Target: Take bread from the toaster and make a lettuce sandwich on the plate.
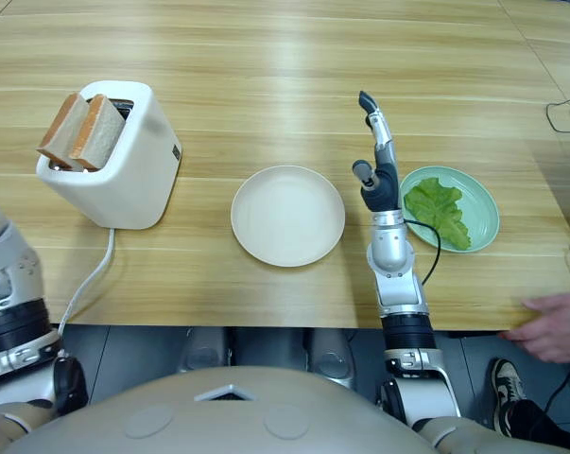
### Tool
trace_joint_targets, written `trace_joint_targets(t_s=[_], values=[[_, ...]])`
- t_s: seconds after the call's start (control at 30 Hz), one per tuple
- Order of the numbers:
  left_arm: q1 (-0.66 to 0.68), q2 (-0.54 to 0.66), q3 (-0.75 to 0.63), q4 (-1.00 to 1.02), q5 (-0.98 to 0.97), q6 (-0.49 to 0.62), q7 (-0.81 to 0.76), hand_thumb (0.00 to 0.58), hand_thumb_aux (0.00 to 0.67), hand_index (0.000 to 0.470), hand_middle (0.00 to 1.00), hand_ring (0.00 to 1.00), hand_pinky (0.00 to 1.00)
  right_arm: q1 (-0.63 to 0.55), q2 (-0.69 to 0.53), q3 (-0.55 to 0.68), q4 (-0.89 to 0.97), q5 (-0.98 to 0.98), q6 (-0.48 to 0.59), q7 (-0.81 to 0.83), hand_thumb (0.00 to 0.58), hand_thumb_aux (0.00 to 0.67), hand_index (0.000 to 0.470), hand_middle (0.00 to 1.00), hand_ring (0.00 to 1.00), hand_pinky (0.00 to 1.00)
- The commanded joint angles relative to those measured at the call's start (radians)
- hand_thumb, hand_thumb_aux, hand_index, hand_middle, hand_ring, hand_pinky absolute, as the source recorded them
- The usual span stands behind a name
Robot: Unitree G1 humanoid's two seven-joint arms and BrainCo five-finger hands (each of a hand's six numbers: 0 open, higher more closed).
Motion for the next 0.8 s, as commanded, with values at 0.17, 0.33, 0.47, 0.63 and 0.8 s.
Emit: trace_joint_targets(t_s=[0.17, 0.33, 0.47, 0.63, 0.8], values=[[0.012, 0.121, -0.022, 0.427, 0.494, -0.147, 0.247, 0.0, 0.0, 0.0, 0.0, 0.0, 0.0, 0.003, -0.019, -0.032, -0.032, 0.021, 0.032, 0.013, 0.0, 0.0, 0.0, 0.0, 0.0, 0.0], [-0.021, 0.203, -0.137, 0.628, 0.715, -0.131, 0.467, 0.0, 0.0, 0.0, 0.0, 0.0, 0.0, 0.005, -0.019, -0.031, -0.034, 0.011, 0.027, 0.008, 0.0, 0.0, 0.0, 0.0, 0.0, 0.0], [-0.056, 0.255, -0.201, 0.758, 0.747, -0.096, 0.554, 0.0, 0.0, 0.0, 0.0, 0.0, 0.0, 0.0, -0.015, -0.026, -0.02, 0.006, 0.022, 0.003, 0.0, 0.0, 0.0, 0.0, 0.0, 0.0], [-0.071, 0.296, -0.279, 0.808, 0.748, -0.067, 0.591, 0.0, 0.0, 0.0, 0.0, 0.0, 0.0, -0.003, -0.019, -0.026, -0.015, 0.009, 0.022, 0.008, 0.0, 0.0, 0.0, 0.0, 0.0, 0.0], [-0.094, 0.3, -0.318, 0.827, 0.709, -0.037, 0.59, 0.0, 0.0, 0.0, 0.0, 0.0, 0.0, -0.003, -0.021, -0.027, -0.012, 0.008, 0.021, 0.007, 0.0, 0.0, 0.0, 0.0, 0.0, 0.0]])
